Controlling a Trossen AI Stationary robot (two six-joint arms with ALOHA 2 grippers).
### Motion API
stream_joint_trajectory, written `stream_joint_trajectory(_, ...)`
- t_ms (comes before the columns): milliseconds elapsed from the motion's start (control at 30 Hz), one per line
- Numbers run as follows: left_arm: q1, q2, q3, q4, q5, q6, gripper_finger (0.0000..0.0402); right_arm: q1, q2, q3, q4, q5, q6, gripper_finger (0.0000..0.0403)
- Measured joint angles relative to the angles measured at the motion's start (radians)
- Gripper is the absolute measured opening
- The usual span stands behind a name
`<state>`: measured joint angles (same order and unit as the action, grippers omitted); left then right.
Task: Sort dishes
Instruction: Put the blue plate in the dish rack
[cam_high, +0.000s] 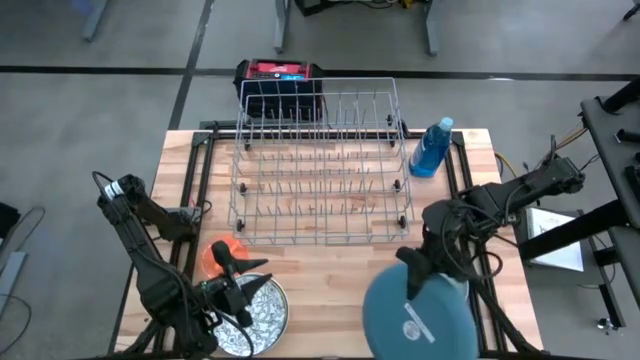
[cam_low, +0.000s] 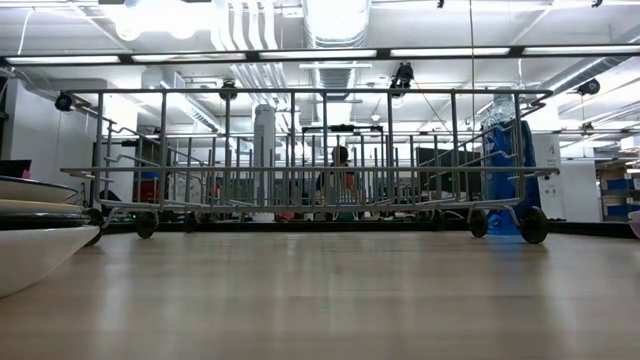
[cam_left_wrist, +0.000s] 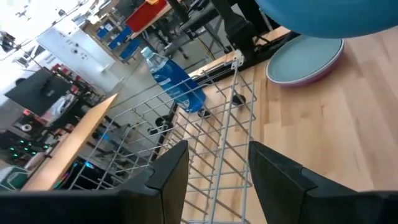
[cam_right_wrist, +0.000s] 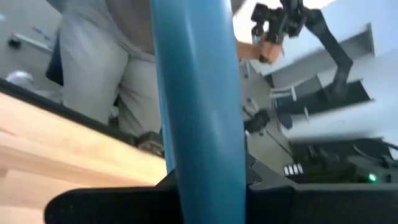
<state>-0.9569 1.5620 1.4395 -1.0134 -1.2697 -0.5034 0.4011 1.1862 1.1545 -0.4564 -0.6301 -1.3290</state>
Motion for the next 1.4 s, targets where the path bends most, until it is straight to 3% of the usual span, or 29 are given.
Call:
stream_joint_trajectory(133, 0.0, 0.0, 0.0, -0.059, -0.013, -0.007, 0.0157, 0.0, 0.0, 0.0, 0.032, 0.112, 0.043, 0.0007)
stream_joint_trajectory(200, 0.0, -0.001, 0.0, -0.12, -0.07, -0.034, 0.0157, 0.001, -0.006, 0.0, 0.105, 0.301, 0.177, 0.0007)
stream_joint_trajectory(333, 0.0, -0.005, 0.0, -0.265, -0.202, -0.077, 0.0157, -0.038, -0.045, 0.005, 0.24, 0.801, 0.453, 0.0007)
stream_joint_trajectory(433, 0.004, -0.009, 0.0, -0.355, -0.275, -0.093, 0.0157, -0.13, -0.086, 0.026, 0.275, 0.995, 0.559, 0.0007)
stream_joint_trajectory(567, 0.034, -0.046, 0.0, -0.436, -0.3, -0.109, 0.0155, -0.367, -0.109, 0.054, 0.353, 0.915, 0.761, 0.0007)
stream_joint_trajectory(700, 0.091, -0.119, 0.0, -0.519, -0.294, -0.211, 0.0155, -0.664, -0.081, 0.084, 0.398, 0.715, 0.935, 0.0007)
stream_joint_trajectory(833, 0.173, -0.207, 0.0, -0.533, -0.223, -0.232, 0.0155, -0.925, 0.024, 0.159, 0.434, 0.5, 1.161, 0.0007)
stream_joint_trajectory(933, 0.25, -0.281, 0.0, -0.535, -0.164, -0.232, 0.0155, -1.053, 0.143, 0.25, 0.436, 0.442, 1.281, 0.0007)
stream_joint_trajectory(1200, 0.392, -0.417, 0.0, -0.479, 0.001, -0.222, 0.0155, -1.134, 0.47, 0.592, 0.243, 0.438, 1.268, 0.0007)
stream_joint_trajectory(1400, 0.428, -0.468, 0.0, -0.367, 0.299, -0.176, 0.0155, -1.15, 0.732, 1.023, -0.068, 0.445, 1.191, 0.0007)
